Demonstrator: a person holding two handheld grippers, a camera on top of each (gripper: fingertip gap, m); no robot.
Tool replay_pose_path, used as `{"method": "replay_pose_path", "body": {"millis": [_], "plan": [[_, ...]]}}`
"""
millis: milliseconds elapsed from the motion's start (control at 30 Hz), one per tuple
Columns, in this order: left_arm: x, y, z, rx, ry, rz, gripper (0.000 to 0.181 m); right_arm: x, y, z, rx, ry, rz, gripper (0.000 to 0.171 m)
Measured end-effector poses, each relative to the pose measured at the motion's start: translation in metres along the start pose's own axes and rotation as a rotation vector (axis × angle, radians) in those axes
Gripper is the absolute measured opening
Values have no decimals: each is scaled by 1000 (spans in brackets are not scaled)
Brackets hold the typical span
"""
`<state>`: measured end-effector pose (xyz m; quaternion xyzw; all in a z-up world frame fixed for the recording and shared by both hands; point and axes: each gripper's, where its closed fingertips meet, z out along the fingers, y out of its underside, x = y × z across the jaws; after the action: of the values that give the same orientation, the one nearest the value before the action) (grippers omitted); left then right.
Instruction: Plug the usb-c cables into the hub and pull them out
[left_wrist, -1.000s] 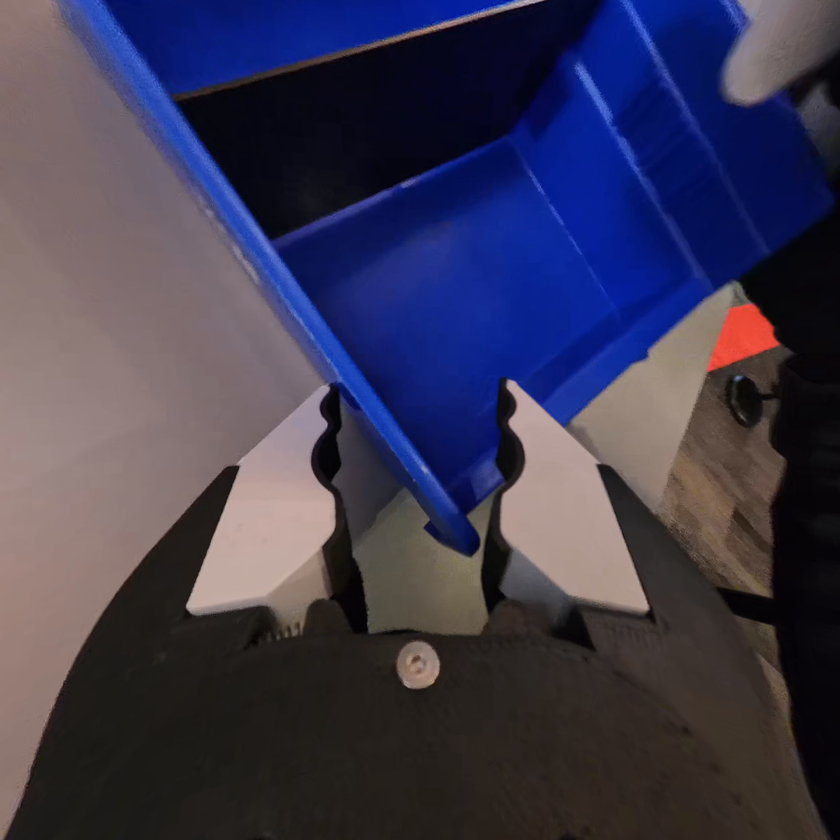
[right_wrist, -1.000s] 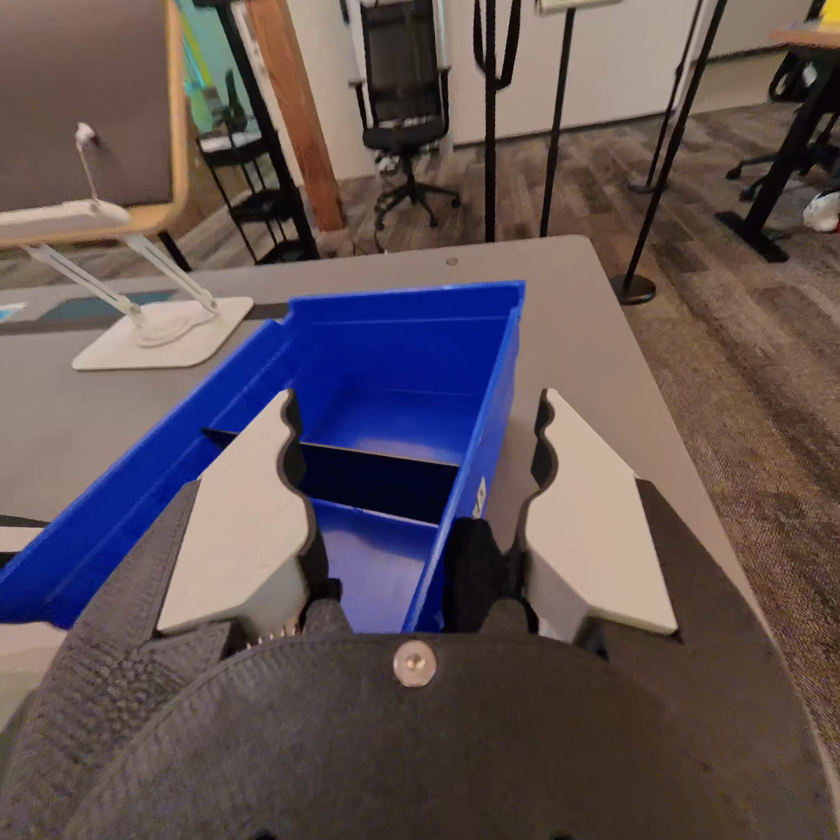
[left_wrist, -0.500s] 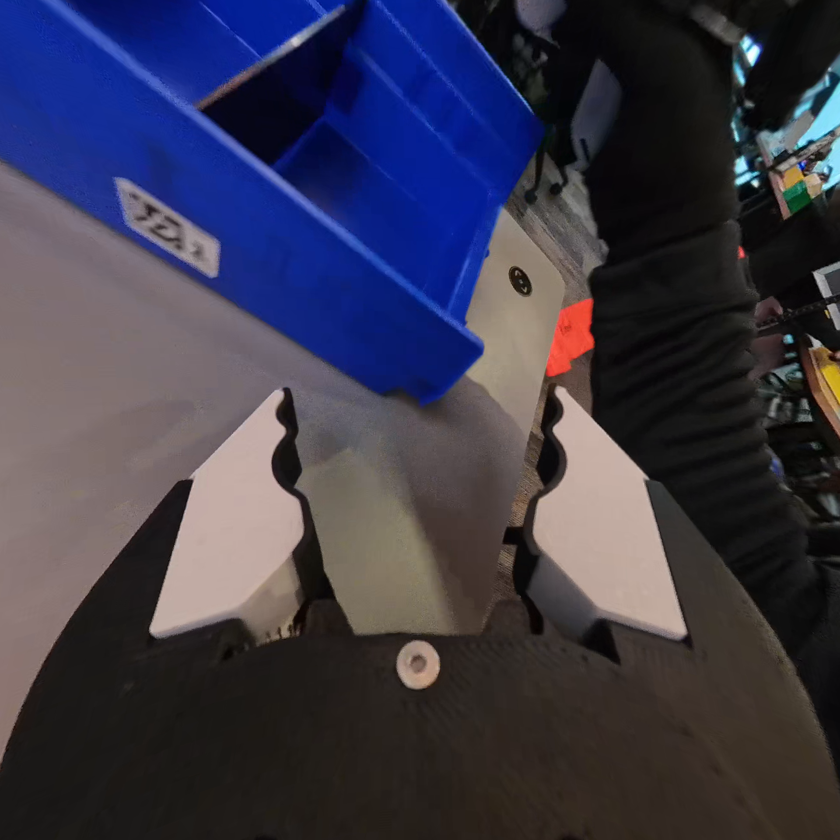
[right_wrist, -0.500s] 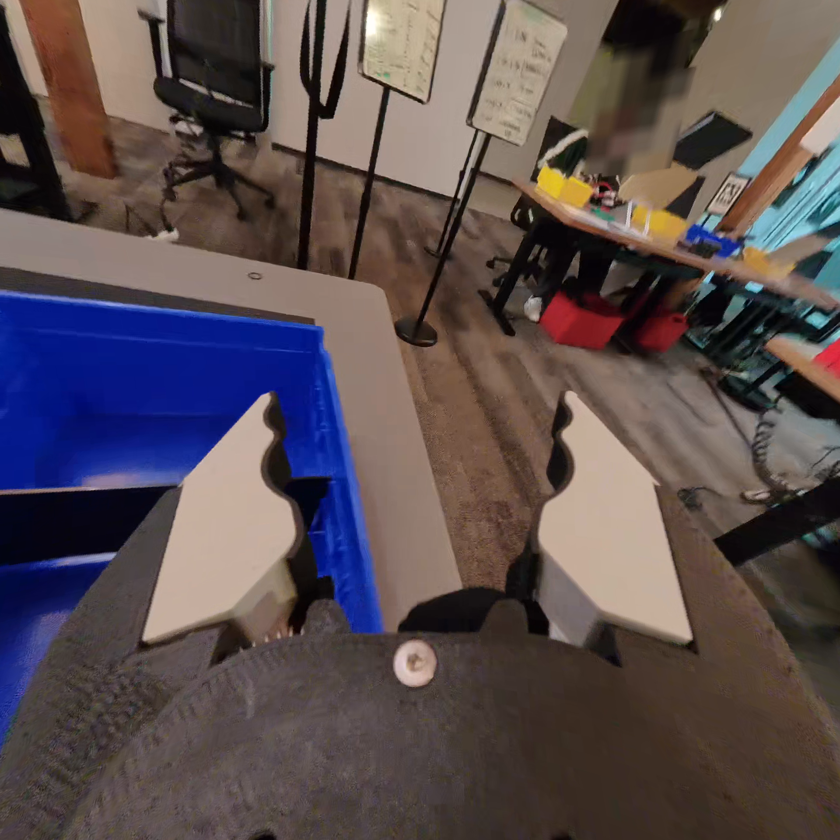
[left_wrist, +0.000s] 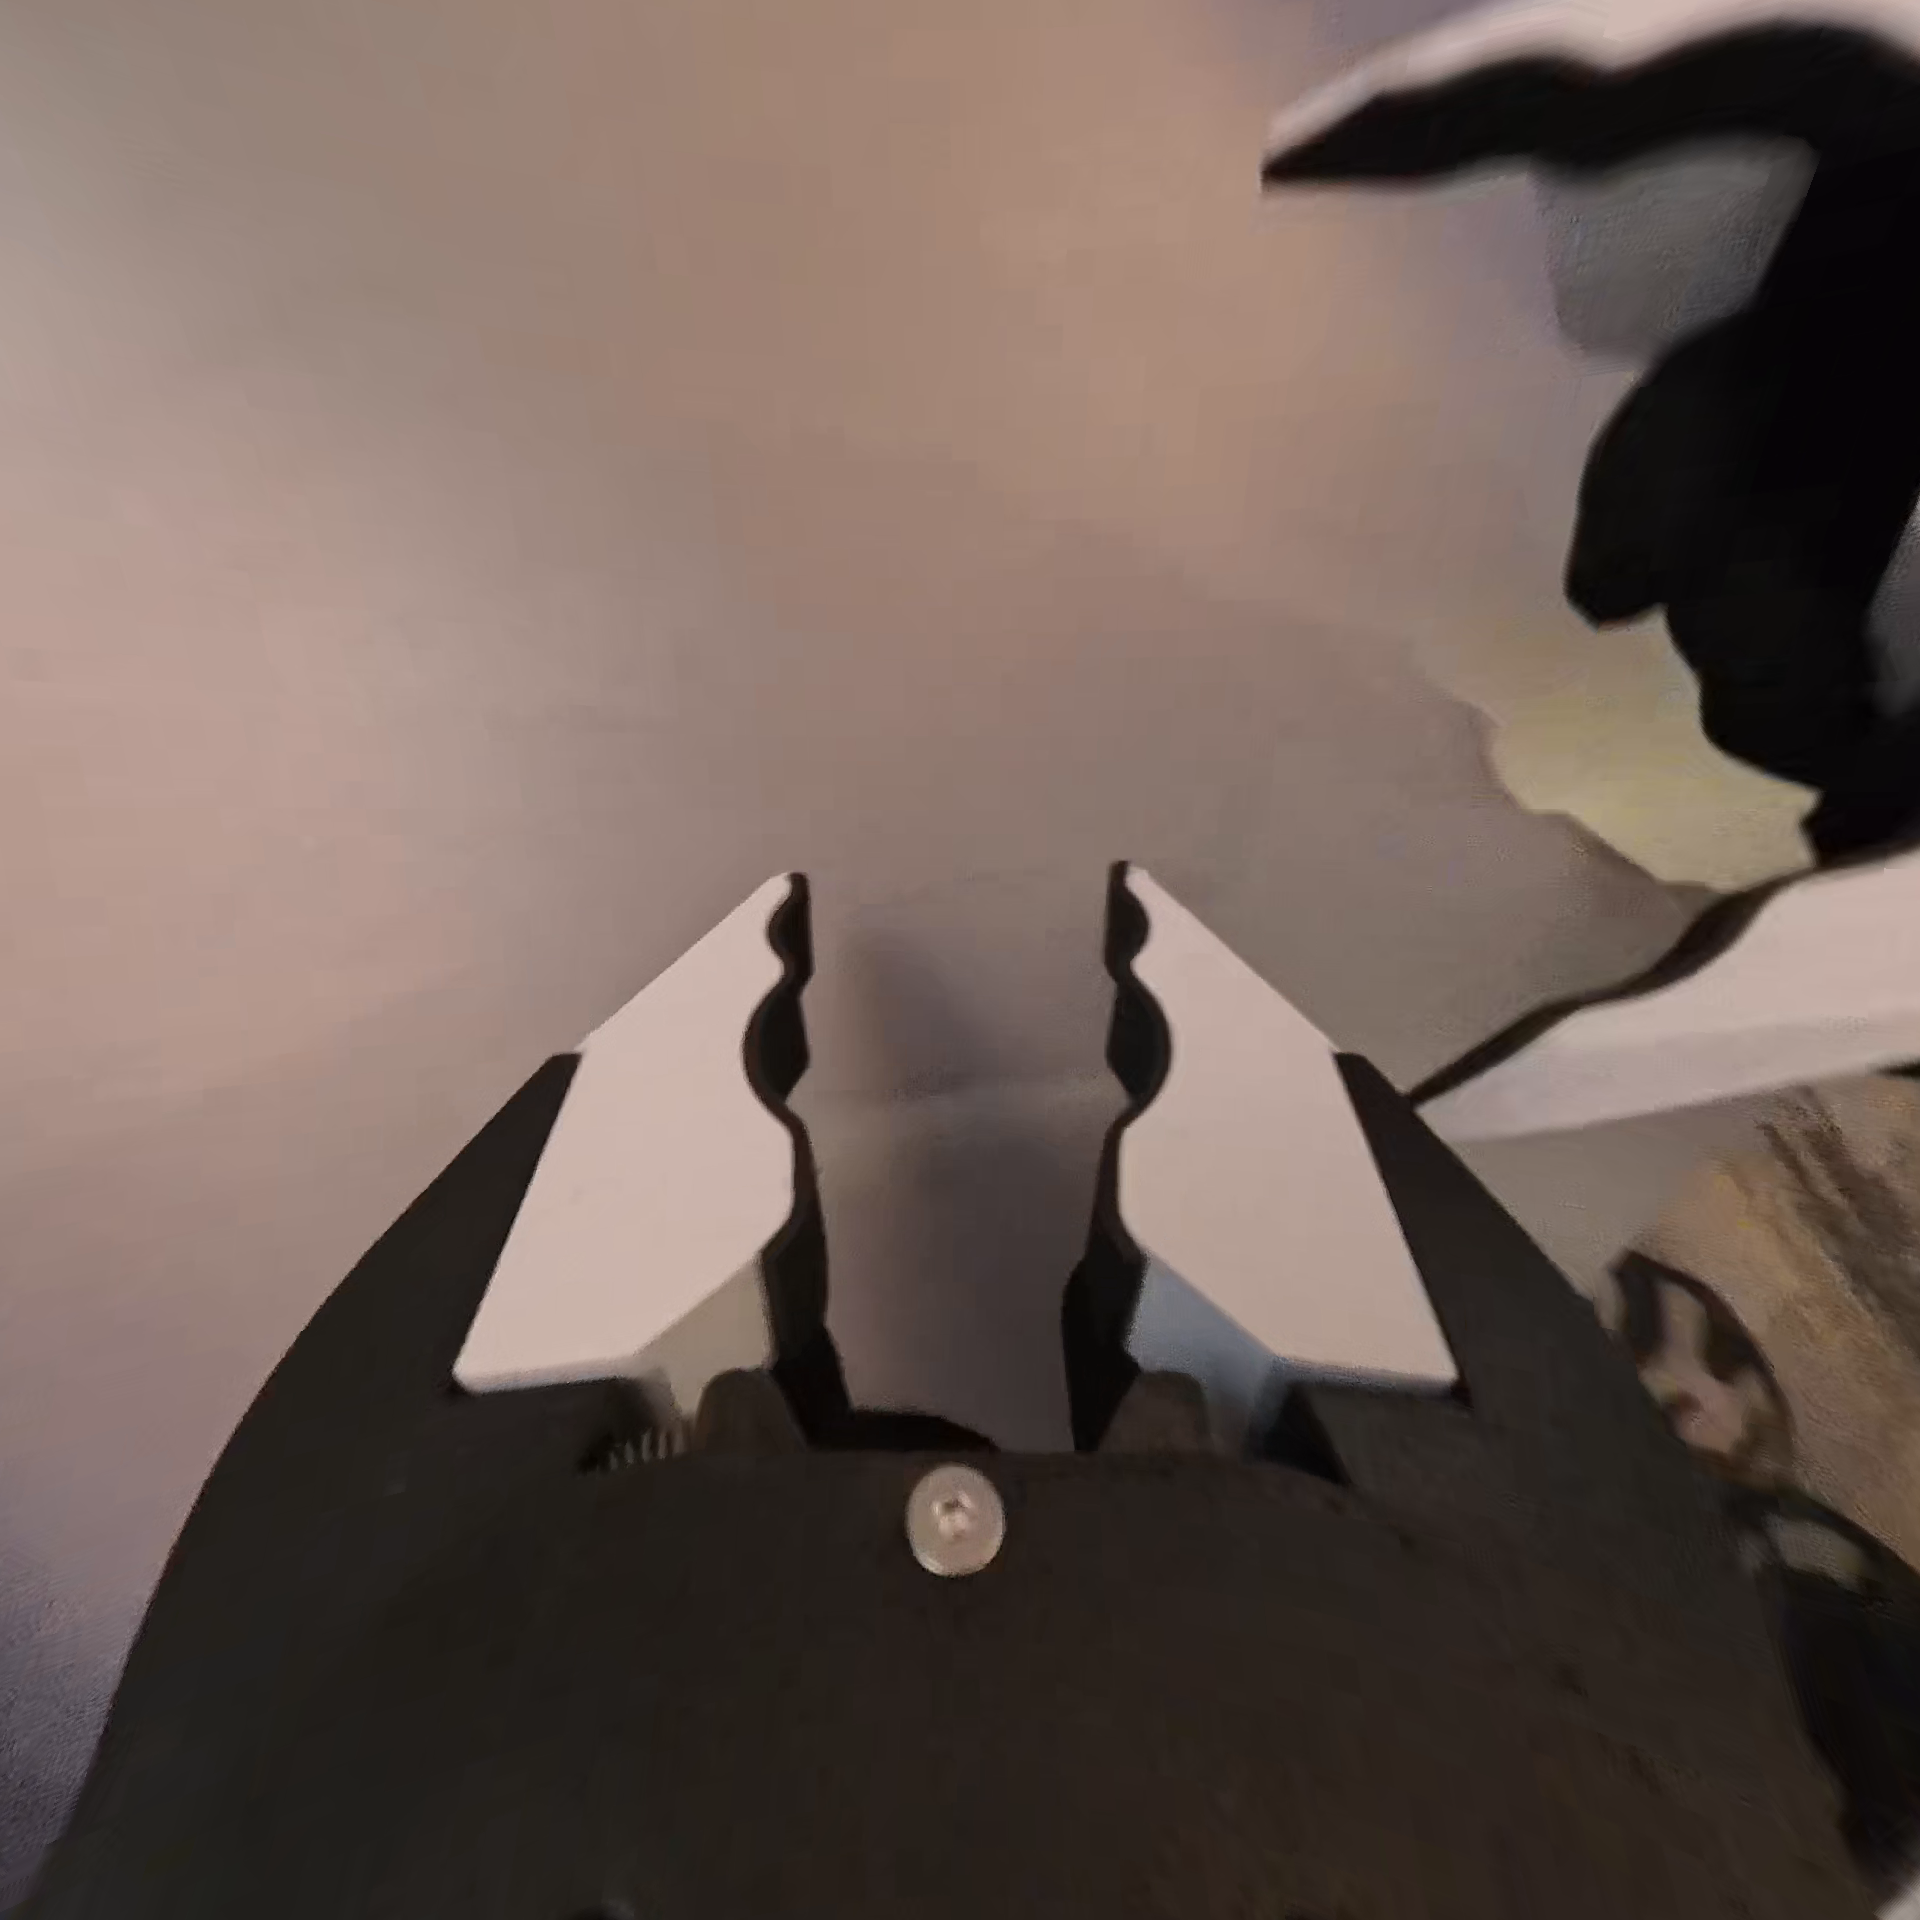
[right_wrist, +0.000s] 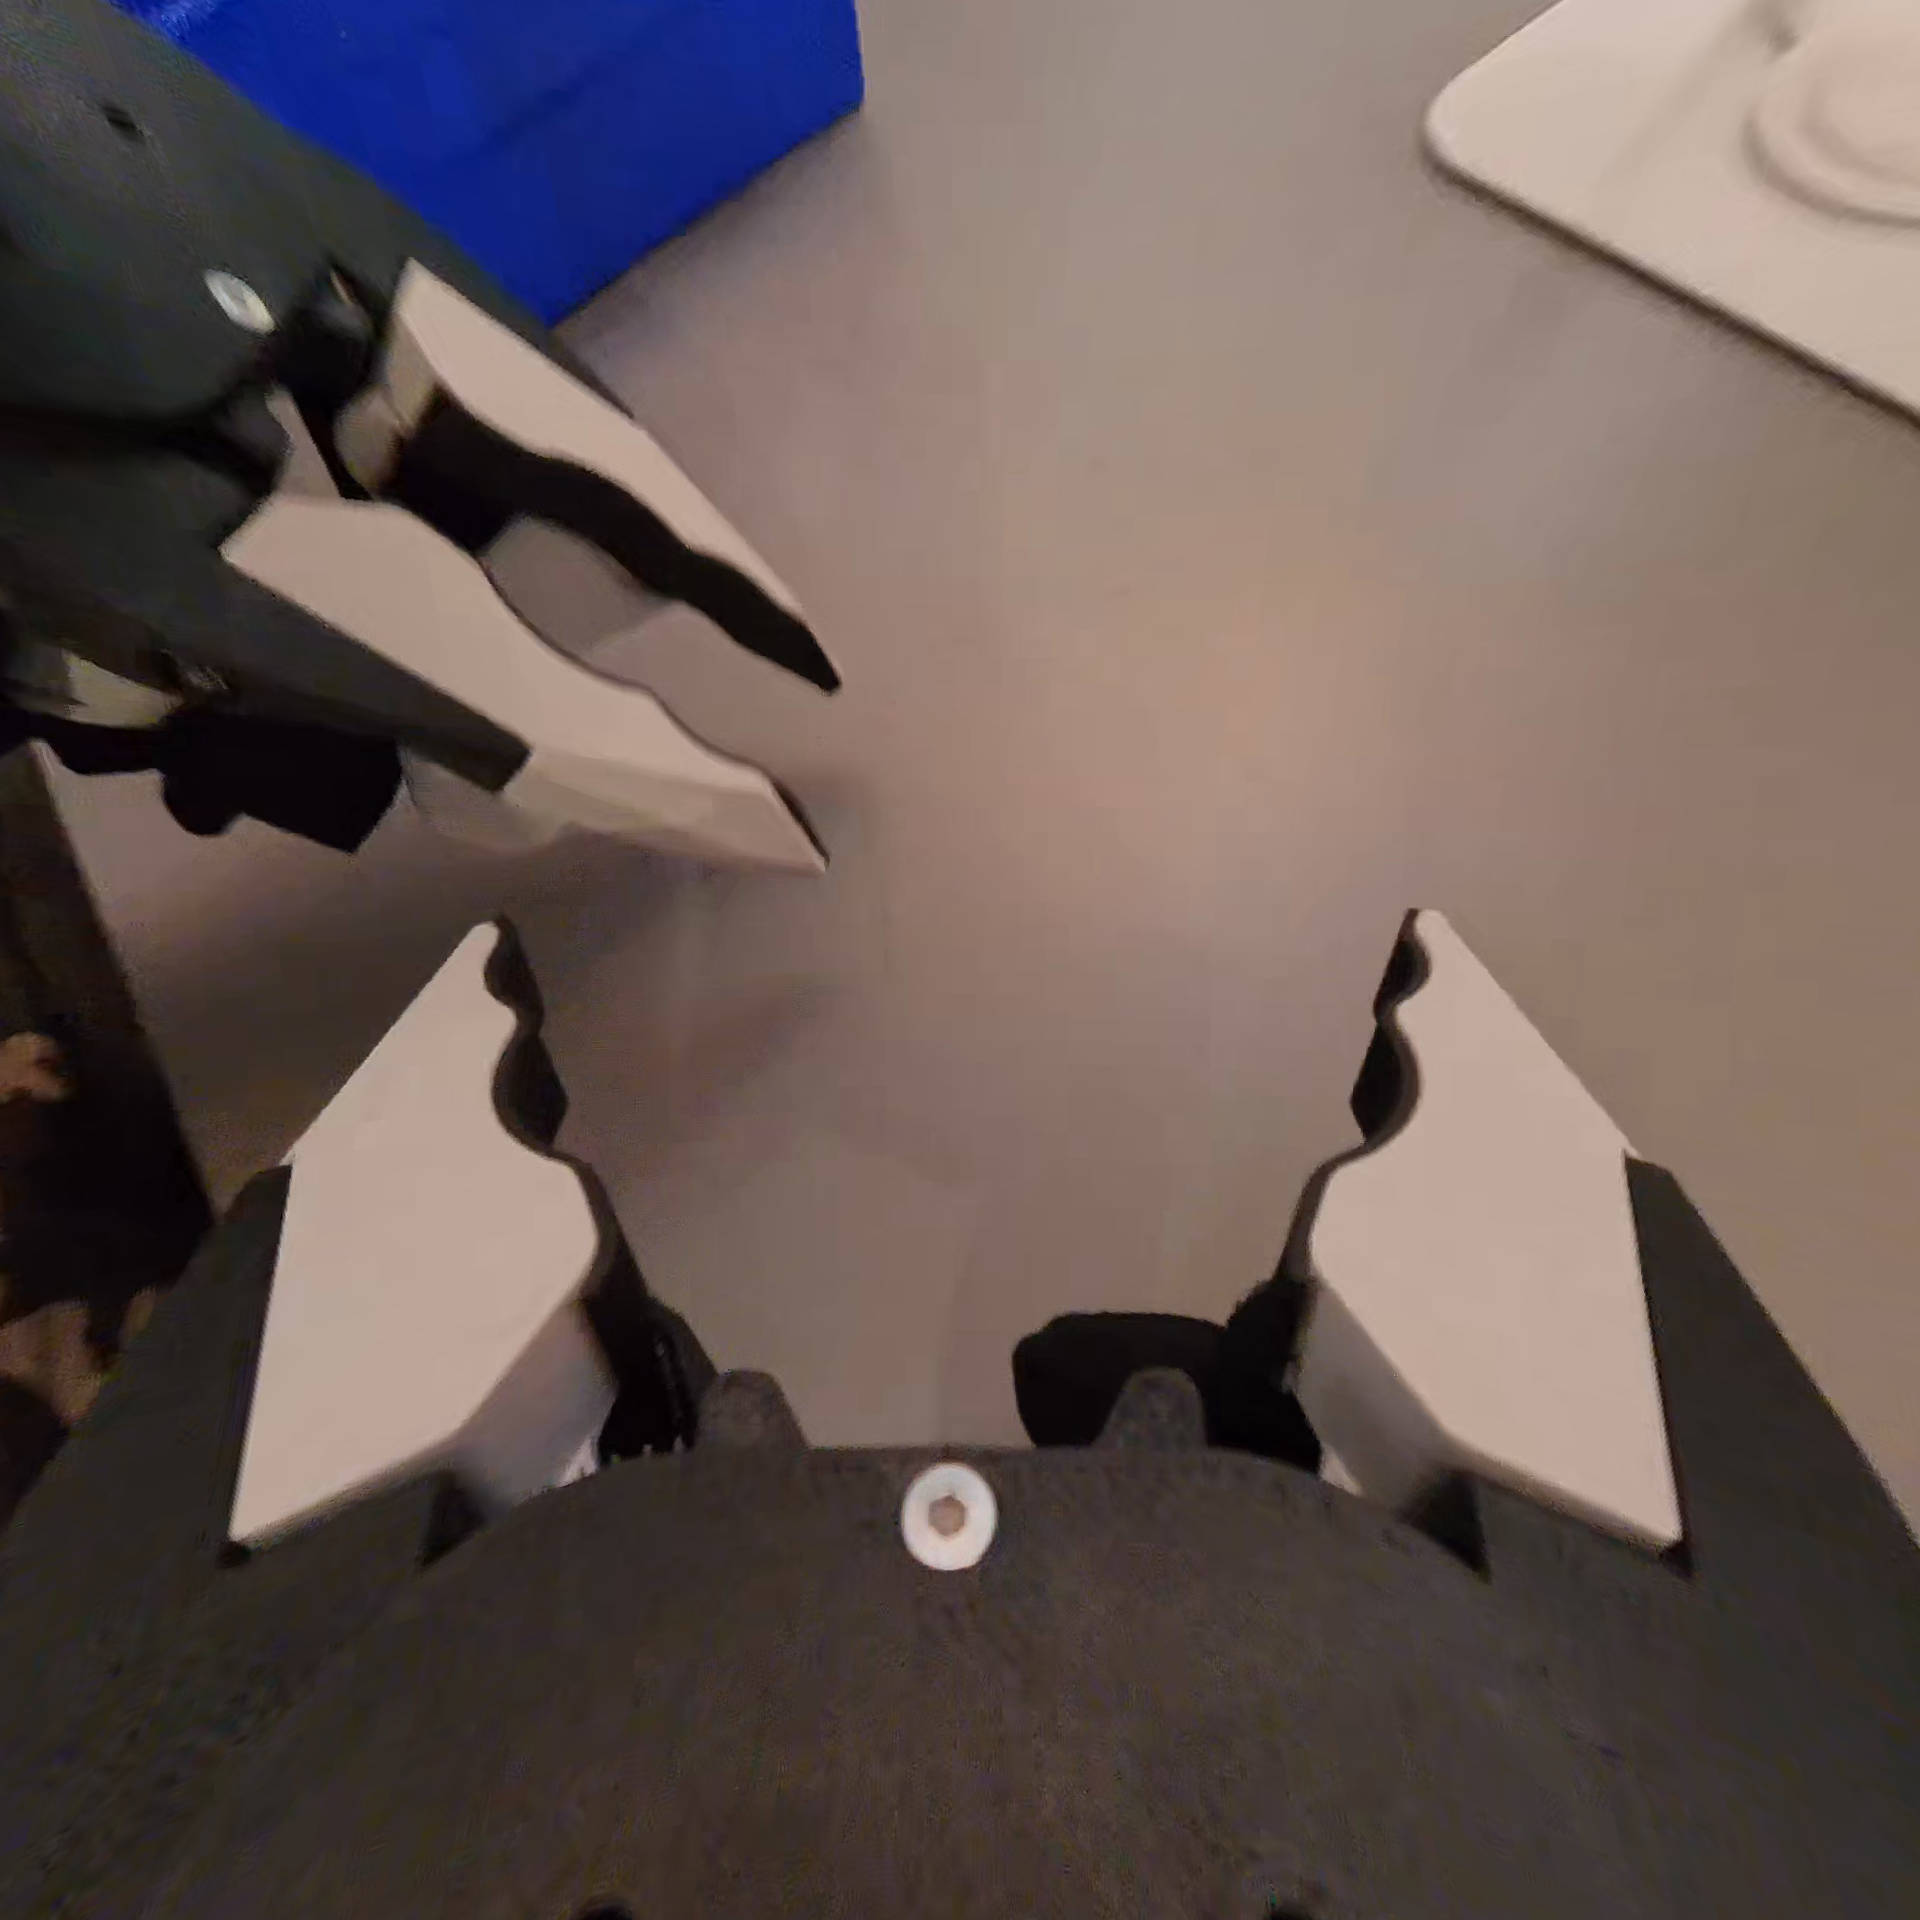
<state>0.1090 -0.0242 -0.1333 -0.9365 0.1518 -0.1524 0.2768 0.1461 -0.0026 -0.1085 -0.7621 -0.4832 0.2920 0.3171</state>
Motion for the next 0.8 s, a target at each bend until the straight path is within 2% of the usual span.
{"method": "replay_pose_path", "body": {"millis": [33,100,133,200,267,367,467,567,667,800], "plan": [[-17,2,-2,7,-49,-13,50,-1,1,15,-16,20,-9,147],[-43,12,0,-19,-105,-34,41,11,4,39,-47,133,-47,127],[-52,14,0,-18,-127,-20,45,15,8,49,-72,171,-46,119],[-65,16,2,5,-172,5,42,17,16,64,-109,187,-57,124],[-69,16,5,23,-173,10,42,23,13,66,-113,228,-67,115],[-71,16,6,30,-207,46,39,26,8,66,-121,246,-148,119],[-76,9,10,86,-226,91,51,31,12,68,-136,215,-83,126],[-81,7,11,124,-209,85,62,43,19,67,-155,221,-26,153],[-86,0,14,185,-199,99,71,46,22,69,-170,189,-11,155],[-88,1,14,190,-231,81,74,48,21,69,-148,193,-9,155]]}}
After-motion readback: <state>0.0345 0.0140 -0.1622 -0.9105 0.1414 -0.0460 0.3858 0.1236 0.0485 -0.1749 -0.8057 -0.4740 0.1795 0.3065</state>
